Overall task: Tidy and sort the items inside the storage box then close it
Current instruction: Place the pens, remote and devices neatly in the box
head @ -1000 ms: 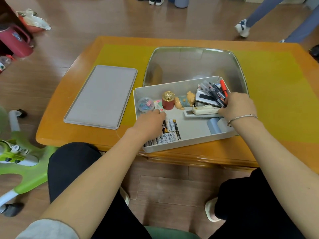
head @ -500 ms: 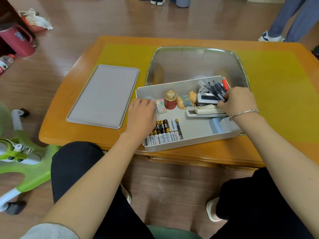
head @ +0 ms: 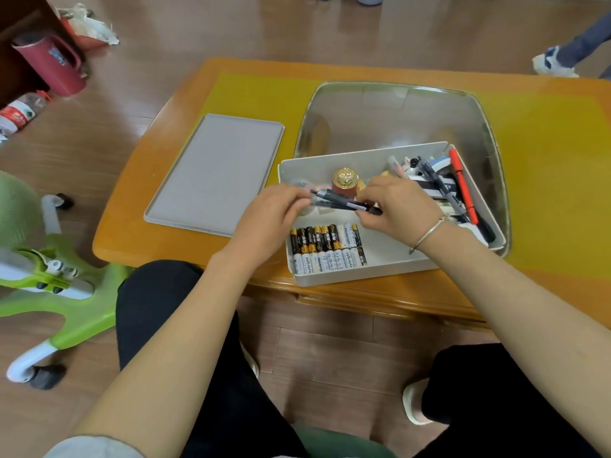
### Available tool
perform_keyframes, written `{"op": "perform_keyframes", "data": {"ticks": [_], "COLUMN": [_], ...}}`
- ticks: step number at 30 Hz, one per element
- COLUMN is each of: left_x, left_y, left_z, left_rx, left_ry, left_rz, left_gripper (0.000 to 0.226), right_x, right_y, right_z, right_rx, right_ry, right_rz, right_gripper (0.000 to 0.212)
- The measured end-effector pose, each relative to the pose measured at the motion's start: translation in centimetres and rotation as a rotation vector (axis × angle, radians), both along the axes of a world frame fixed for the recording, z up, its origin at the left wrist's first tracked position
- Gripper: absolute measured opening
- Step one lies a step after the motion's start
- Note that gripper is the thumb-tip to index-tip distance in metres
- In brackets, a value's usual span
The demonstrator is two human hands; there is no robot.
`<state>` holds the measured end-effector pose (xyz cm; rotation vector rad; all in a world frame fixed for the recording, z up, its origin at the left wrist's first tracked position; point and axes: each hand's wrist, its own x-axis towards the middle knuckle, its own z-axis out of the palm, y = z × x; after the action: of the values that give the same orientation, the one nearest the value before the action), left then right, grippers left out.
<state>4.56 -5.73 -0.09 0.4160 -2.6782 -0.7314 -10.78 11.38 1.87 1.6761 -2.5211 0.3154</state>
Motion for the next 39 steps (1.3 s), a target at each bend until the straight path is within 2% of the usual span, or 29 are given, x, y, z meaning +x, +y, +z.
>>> {"op": "perform_keyframes", "data": {"ticks": [2, 6, 11, 17, 26, 39], "left_x": [0.9, 2.9, 3.9, 3.3, 2.8, 2.4], "left_y": [-0.7, -2.7, -4.3, -3.8, -3.3, -2.8], "left_z": [0.1, 0.8, 1.2, 0.7, 0.1, -0.3], "left_rx": [0.033, 0.079, 0.103, 0.129, 0.134, 0.146], "left_ry": [0.005, 0.107, 0.221, 0.206, 0.183, 0.189], "left_rz": [0.024, 0.212, 0.368, 0.379, 0.382, 0.381], "left_gripper": [0.022, 0.020, 0.023, 0.022, 0.023, 0.021], "right_x": [0.1, 0.0, -0.3, -0.7, -0.8, -1.1], "right_y": [-0.7, -1.2, -2.8, -5.0, -5.4, -5.7], "right_z": [-0.3, -0.3, -2.5, -3.8, -4.5, -4.9], "right_rx": [-0.019, -0.046, 0.188, 0.301, 0.417, 0.432], "right_ry": [-0.034, -0.059, -0.086, -0.139, -0.151, -0.176], "right_rz": [0.023, -0.011, 0.039, -0.016, -0.061, -0.113], "right_gripper": [0.018, 0.032, 0.025, 0.012, 0.025, 0.018]}}
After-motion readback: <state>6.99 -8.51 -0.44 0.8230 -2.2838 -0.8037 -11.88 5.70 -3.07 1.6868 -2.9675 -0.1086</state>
